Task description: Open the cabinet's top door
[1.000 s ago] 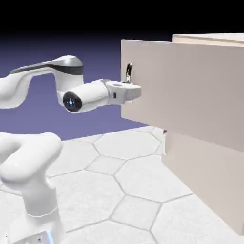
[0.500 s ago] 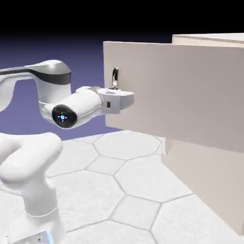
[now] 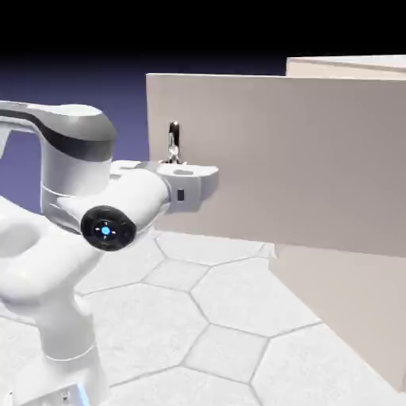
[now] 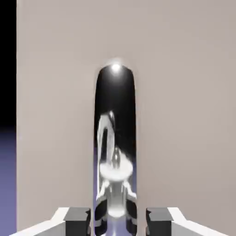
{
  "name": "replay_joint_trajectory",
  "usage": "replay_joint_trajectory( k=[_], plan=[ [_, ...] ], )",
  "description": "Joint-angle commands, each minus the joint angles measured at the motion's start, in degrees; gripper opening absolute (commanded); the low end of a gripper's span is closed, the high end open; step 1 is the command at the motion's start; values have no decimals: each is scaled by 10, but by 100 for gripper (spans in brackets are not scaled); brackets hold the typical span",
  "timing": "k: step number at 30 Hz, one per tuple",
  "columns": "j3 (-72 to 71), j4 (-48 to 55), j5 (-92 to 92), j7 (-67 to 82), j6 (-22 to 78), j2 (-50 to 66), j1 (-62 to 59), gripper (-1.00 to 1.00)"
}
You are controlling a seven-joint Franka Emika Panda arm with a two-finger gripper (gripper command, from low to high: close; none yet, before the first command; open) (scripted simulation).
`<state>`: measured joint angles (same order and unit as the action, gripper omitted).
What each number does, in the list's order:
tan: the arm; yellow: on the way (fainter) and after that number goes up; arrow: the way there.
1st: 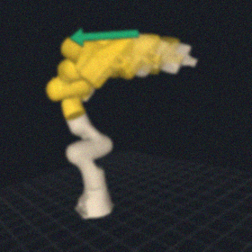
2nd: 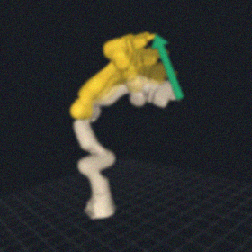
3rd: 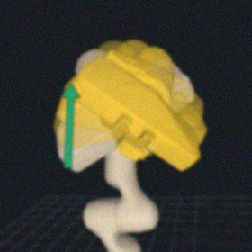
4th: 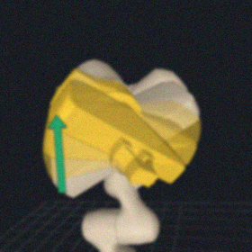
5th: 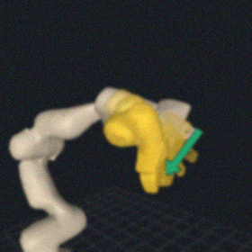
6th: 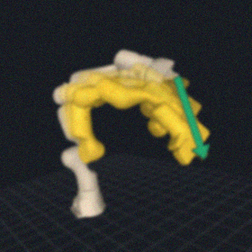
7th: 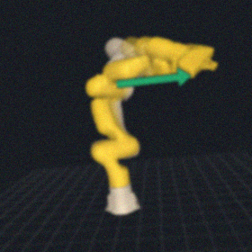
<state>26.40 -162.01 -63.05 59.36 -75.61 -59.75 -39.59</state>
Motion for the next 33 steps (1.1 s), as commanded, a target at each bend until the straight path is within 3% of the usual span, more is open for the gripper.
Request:
replay_joint_trajectory(
  k=[1,22,27,33],
  plan=[
    [19,17,18,9,14,21,9,-100],
    [426,420,202,225,355,426,337,-100],
    [529,465,211,254,392,464,434,-100],
    [635,496,224,230,387,430,559,-100]
  ],
)
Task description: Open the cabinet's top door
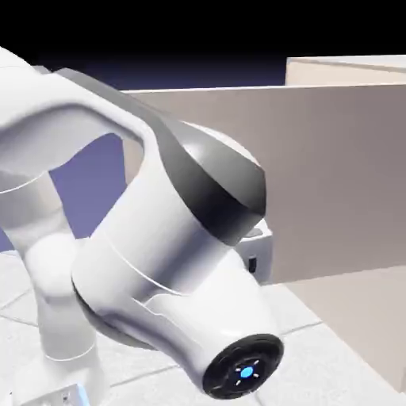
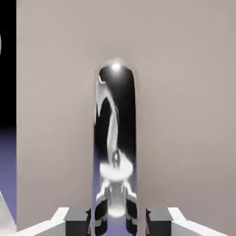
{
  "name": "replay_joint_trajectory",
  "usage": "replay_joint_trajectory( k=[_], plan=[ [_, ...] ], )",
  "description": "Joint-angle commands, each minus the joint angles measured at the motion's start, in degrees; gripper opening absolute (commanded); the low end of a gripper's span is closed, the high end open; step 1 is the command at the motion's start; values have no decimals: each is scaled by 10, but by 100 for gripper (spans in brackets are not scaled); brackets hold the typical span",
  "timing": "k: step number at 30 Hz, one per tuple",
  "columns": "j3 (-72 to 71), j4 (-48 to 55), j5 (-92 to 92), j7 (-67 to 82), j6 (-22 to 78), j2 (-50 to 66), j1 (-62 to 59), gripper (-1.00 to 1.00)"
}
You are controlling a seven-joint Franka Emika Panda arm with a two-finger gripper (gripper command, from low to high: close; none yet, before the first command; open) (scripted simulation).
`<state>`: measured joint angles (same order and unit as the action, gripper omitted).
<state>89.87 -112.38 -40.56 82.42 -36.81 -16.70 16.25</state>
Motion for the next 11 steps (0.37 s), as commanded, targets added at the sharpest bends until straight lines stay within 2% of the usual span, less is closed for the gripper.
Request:
replay_joint_trajectory(
  k=[1,11],
  plan=[
    [15,7,3,-8,-2,-10,21,-100],
    [140,121,43,-102,-1,-143,221,-100]
  ],
)
